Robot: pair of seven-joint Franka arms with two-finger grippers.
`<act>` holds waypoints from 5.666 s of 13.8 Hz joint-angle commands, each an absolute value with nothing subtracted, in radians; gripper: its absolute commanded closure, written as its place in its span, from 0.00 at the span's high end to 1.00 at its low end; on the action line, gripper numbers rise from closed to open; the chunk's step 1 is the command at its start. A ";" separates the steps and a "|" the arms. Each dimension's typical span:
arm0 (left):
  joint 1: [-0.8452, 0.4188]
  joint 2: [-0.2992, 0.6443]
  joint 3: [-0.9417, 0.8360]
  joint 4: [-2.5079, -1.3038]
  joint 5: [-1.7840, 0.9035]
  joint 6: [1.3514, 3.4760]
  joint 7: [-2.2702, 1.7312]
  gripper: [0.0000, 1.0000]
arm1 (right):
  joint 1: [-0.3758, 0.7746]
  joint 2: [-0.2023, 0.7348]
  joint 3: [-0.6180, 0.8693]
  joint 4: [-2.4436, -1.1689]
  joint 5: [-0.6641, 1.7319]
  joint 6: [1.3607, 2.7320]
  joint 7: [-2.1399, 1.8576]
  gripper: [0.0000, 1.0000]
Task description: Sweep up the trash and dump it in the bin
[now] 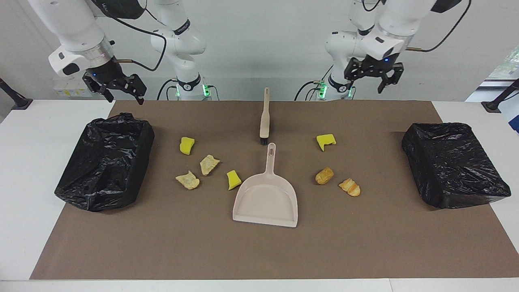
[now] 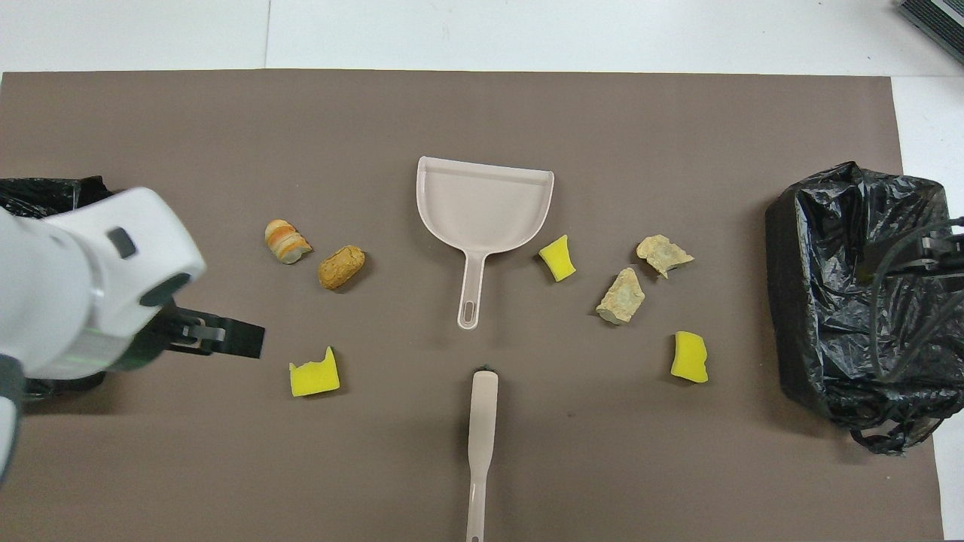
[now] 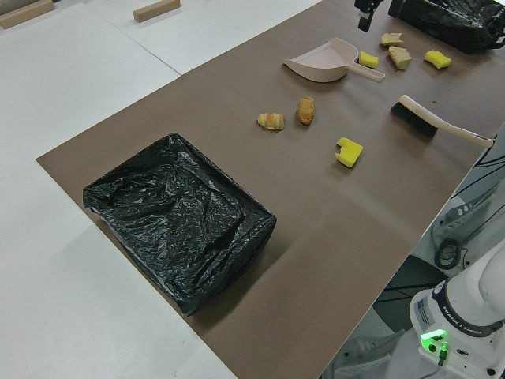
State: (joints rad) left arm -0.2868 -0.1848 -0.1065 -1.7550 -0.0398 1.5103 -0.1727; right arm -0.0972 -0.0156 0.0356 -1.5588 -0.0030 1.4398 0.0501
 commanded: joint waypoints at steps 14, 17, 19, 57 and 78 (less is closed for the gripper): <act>-0.992 -0.364 -0.095 -2.485 -0.138 2.125 -0.863 1.00 | 0.051 0.023 0.051 -1.912 0.140 1.871 0.417 1.00; -1.052 -0.330 -0.095 -2.519 -0.137 2.201 -0.933 1.00 | 0.096 0.100 0.051 -1.862 0.176 1.934 0.436 1.00; -1.057 -0.281 -0.094 -2.517 -0.137 2.221 -0.924 1.00 | 0.138 0.138 0.051 -1.842 0.245 2.000 0.507 1.00; -0.042 -0.235 -0.083 -2.234 -0.048 1.959 0.162 0.00 | 0.652 0.331 0.049 -1.871 -0.282 2.273 1.121 1.00; -0.038 -0.001 -0.084 -2.170 0.043 1.999 0.279 0.00 | 0.635 0.337 0.041 -1.833 -0.388 2.332 1.178 0.00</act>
